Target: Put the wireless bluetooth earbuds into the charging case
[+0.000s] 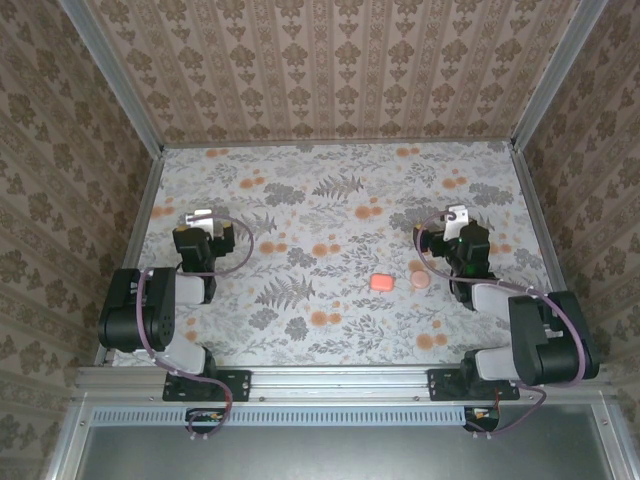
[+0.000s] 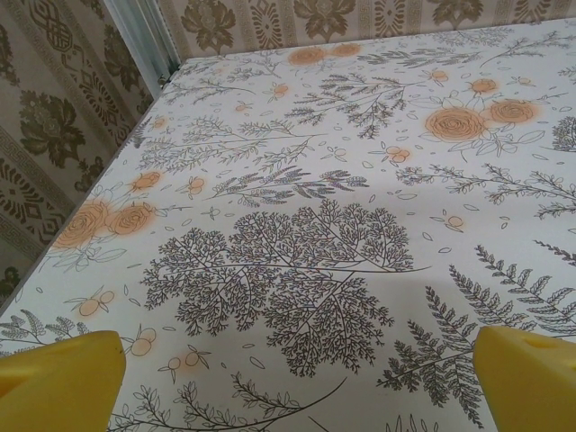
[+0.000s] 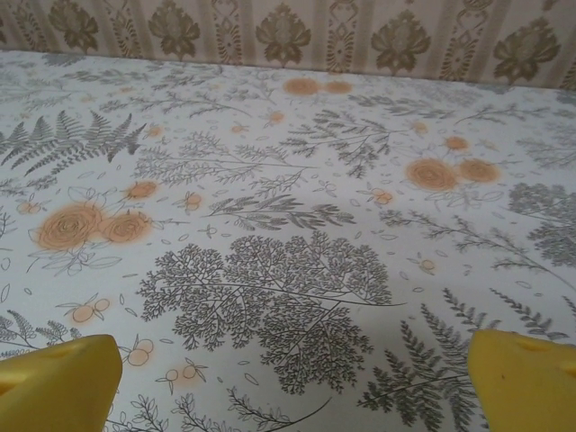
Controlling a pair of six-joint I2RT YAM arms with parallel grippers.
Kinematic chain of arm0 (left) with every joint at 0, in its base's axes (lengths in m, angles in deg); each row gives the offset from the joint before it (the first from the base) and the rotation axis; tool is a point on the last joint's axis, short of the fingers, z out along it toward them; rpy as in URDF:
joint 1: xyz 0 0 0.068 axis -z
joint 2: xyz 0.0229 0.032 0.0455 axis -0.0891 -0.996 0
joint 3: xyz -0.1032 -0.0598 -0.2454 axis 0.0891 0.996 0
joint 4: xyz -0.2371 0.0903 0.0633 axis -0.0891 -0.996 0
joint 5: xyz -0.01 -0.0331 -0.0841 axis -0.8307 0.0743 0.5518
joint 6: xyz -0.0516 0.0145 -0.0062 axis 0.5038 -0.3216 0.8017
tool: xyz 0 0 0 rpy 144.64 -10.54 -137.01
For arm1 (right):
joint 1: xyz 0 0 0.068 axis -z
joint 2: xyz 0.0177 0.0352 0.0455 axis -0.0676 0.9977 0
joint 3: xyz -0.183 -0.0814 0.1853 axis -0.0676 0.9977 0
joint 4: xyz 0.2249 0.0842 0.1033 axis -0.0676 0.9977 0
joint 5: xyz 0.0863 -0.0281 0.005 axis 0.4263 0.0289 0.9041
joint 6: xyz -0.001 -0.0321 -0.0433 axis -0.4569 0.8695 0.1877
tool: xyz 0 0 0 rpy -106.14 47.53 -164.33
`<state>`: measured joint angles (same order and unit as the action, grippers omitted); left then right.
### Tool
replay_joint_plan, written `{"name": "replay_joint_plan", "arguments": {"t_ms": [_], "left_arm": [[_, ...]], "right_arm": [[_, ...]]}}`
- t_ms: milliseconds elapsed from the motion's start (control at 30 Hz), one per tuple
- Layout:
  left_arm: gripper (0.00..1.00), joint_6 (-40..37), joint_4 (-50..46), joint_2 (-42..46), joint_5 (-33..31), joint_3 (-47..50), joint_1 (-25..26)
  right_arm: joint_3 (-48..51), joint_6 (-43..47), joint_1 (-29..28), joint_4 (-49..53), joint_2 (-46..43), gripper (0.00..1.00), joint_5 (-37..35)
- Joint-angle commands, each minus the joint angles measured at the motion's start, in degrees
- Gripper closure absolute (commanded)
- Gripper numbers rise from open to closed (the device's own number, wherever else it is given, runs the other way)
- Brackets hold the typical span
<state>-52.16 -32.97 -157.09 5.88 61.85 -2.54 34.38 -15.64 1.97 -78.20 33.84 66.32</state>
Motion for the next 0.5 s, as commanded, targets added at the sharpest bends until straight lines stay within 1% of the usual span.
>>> {"name": "replay_joint_plan", "arguments": {"t_ms": [0,133,267,467], "left_arm": [[0.00,0.99,-0.86,0.60,0.62,-0.73,-0.15],[0.00,1.00,-0.93,0.66,0.62,-0.72,-0.03],[0.00,1.01,-0.92,0.63,0.62,-0.73,-0.08],[0.00,1.07,-0.93,0.68,0.61,-0.73,-0.06]], "right_arm": [[-1.44,-0.08,-0.14,-3.83,3.58,0.00,1.84],[-1.97,-1.24,0.44,-4.45,5.44,0.00,0.80],[-1.20,-2.35,1.13,-9.46,9.27,0.00,0.19],[-2.45,-3.93,2.73,-7.10,9.34,0.00,2.02]]}}
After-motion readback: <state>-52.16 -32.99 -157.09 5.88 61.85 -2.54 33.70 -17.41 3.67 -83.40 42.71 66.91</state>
